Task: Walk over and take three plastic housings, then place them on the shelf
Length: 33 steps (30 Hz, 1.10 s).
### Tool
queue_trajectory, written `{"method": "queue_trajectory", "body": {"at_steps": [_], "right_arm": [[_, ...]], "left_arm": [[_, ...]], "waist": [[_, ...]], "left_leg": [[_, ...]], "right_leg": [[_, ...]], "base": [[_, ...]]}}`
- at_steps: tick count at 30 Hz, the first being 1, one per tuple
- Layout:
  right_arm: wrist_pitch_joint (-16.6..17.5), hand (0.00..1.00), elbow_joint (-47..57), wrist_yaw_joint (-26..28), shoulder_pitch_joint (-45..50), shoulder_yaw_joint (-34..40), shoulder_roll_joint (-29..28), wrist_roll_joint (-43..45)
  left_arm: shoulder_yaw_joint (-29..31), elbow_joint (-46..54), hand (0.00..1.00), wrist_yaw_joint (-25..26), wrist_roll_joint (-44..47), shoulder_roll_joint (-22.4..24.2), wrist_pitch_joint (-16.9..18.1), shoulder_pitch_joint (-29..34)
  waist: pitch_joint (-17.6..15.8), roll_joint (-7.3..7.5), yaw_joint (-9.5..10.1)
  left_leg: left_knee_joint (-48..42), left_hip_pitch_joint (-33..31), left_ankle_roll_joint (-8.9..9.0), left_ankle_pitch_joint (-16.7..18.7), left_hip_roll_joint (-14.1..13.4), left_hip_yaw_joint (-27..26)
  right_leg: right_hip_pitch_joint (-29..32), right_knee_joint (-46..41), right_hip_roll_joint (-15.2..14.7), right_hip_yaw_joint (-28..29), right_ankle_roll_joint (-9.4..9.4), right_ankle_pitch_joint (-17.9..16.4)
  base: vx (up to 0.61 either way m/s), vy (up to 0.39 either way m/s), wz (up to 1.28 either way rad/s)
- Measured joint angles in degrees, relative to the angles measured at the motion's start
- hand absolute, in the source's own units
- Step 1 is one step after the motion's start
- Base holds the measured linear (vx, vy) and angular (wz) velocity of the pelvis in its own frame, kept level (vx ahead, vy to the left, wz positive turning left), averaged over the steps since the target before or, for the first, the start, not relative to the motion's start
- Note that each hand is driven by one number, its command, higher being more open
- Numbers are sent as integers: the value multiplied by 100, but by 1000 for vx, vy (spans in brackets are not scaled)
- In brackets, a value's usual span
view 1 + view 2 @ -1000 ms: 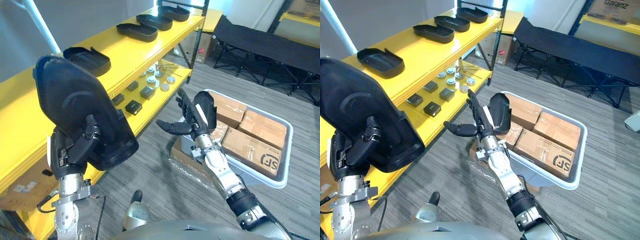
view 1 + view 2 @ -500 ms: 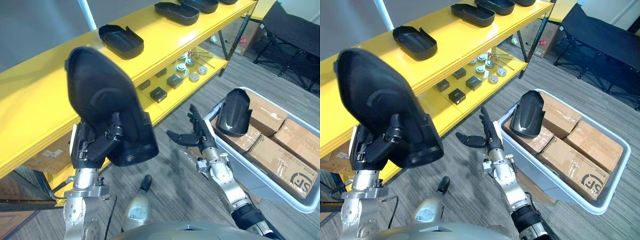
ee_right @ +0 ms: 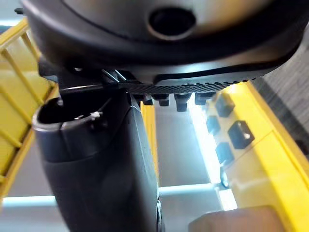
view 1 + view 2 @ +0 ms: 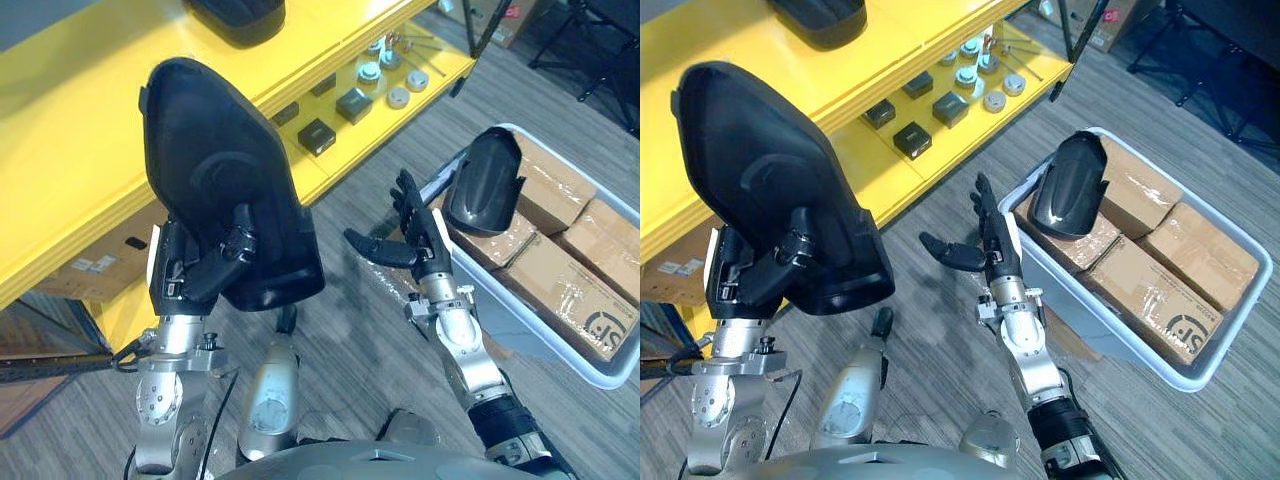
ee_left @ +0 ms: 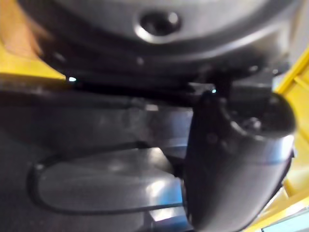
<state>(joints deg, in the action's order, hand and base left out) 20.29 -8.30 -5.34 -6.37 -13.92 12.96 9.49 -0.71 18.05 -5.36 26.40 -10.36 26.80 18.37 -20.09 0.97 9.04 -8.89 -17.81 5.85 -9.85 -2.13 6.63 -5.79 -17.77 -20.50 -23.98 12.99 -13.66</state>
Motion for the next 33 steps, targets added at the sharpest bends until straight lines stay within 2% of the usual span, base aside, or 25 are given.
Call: {"method": "queue_trajectory", "body": {"at_steps": [4,5,6,7,8,9,10,11,12,13,15,16,17,19,20,21,22,24,25,26,27,28,29,31,33], "right_arm": [[56,100,6,-3,0,-22,-106,-39],[59,100,7,-10,28,-12,-160,-41],[77,100,26,-10,42,-6,-223,-40],[123,100,59,5,144,-13,-193,-68],[171,100,193,11,403,-14,-148,-142],[240,100,232,19,488,-10,-132,-175],[269,100,215,-2,541,19,-215,-203],[301,100,214,70,531,-34,-275,-230],[366,100,215,136,531,-35,-303,-233],[493,100,225,261,496,-47,-315,-235],[637,100,318,388,261,58,-298,-215],[722,100,603,472,72,245,-215,-30],[792,100,752,511,-40,352,-152,99],[945,100,1164,660,-469,814,-11,536],[1048,100,1312,688,-578,1018,66,774],[1147,100,1420,730,-601,1165,73,1017],[1183,100,1468,729,-593,1183,72,1142],[1296,100,1579,765,-570,1138,61,1410],[1320,100,1602,766,-569,1136,60,1413],[1336,100,1604,756,-567,1090,37,1394],[1338,100,1602,761,-589,1091,53,1396],[1360,100,1586,784,-603,1091,98,1402],[1332,100,1570,903,-660,1088,93,1470],[1241,100,1569,1081,-768,1099,121,1659],[1117,100,1569,1142,-798,1147,243,1810]], "left_arm": [[17,0,0,-20,28,75,55,9],[83,0,0,-87,50,75,54,-3],[144,21,0,-129,50,59,56,-24],[217,15,0,-218,66,87,63,13],[266,20,0,-284,85,108,70,89],[305,17,0,-309,91,132,102,91],[412,-48,0,-327,100,144,102,-50],[548,-47,0,-248,104,142,104,-48],[625,-45,0,-226,105,135,105,-53],[756,-40,0,-193,198,146,110,-60],[823,-36,0,-91,488,154,143,-140],[848,-36,0,-48,562,166,156,-338],[846,-37,0,-45,604,166,163,-453],[831,-90,0,-46,700,231,182,-751],[812,-196,0,-58,694,307,212,-822],[799,-289,0,-29,691,329,213,-810],[801,-324,0,-12,689,328,214,-780],[806,-346,0,32,678,311,244,-569],[800,-346,0,29,676,295,260,-540],[815,-335,0,-7,727,204,307,-451],[824,-346,0,-16,742,228,315,-441],[831,-351,0,-29,801,354,316,-394],[865,-334,0,-39,987,419,330,-332],[979,-335,0,-36,1034,504,320,-317],[955,-335,0,-77,1072,638,315,-280]], "waist": [[-42,-73,14],[-47,-28,10],[-70,106,32],[-55,67,53],[105,-171,19],[173,-283,-18],[192,-182,-37],[208,-160,-51],[207,-163,-68],[206,-165,-103],[214,-170,-149],[224,-185,-169],[224,-192,-192],[228,-209,-321],[257,-250,-344],[264,-268,-353],[268,-268,-365],[335,-253,-470],[362,-208,-465],[557,15,-430],[610,7,-368],[722,-190,-201],[849,-391,-89],[908,-467,-141],[955,-532,-165]], "left_leg": [[-235,87,26,267,55,68],[-317,118,42,371,76,15],[-1016,-74,-51,655,200,-84],[-3009,-424,-355,1631,367,-329],[-3160,-187,-671,2363,323,-612],[-2934,-94,-782,2775,277,-552],[-2700,-35,-889,2729,361,-584],[-2338,124,-940,2654,363,-553],[-2152,231,-996,2548,366,-488],[-1805,470,-1091,2339,389,-341],[-1304,830,-1106,2086,440,-154],[-1053,962,-1118,1965,525,-1],[-951,1008,-1149,1939,585,104],[-675,1283,-1199,1838,779,509],[-637,1487,-1156,1820,822,704],[-674,1740,-1095,1851,849,867],[-732,1842,-1061,1877,858,925],[-1218,1989,-779,2307,861,1083],[-1327,2018,-744,2460,868,1077],[-1422,2041,-681,2807,901,969],[-1473,2057,-632,2995,798,887],[-1491,2088,-498,3174,489,815],[-1392,2089,-459,3202,125,714],[-1269,2132,-370,2928,-102,542],[-1466,2108,-369,2743,-175,354]], "right_leg": [[-211,-261,-51,-40,-45,8],[-268,-260,-123,-105,-233,10],[-310,-161,-293,-137,-471,-118],[-563,157,-229,-185,-488,-155],[-658,120,-54,-98,-754,38],[-483,-193,-32,-15,-790,142],[28,-841,-194,426,-939,477],[438,-1356,-162,757,-932,811],[567,-1611,-65,818,-905,762],[719,-1860,201,850,-876,418],[873,-1564,657,834,-1000,70],[1114,-1246,924,857,-1081,1],[1265,-1132,1015,890,-1086,-1],[1834,-834,1261,1282,-1007,64],[2087,-671,1306,1463,-870,170],[2275,-481,1283,1591,-784,294],[2299,-366,1264,1618,-817,381],[2309,-32,1242,1641,-956,785],[2246,-53,1226,1644,-980,868],[2078,69,1152,1662,-1033,1006],[2038,83,1179,1692,-1033,1474],[1910,210,1419,1528,-1125,1681],[1770,486,1687,1371,-1156,1660],[1619,632,1785,1154,-1308,1559],[1386,797,1827,1018,-1408,1507]], "base": [[-39,36,18],[-72,86,23],[-59,127,4],[3,164,-12],[29,167,-7],[41,209,9],[69,293,4],[52,245,2],[159,220,6],[170,116,26],[178,108,39],[124,48,55],[173,33,103],[198,-32,114],[360,-152,112],[394,-180,107],[363,-180,108],[359,-215,123],[432,-290,129],[311,-243,95],[365,-325,93],[356,-308,49],[341,-276,44],[329,-215,48],[289,-171,35]]}}
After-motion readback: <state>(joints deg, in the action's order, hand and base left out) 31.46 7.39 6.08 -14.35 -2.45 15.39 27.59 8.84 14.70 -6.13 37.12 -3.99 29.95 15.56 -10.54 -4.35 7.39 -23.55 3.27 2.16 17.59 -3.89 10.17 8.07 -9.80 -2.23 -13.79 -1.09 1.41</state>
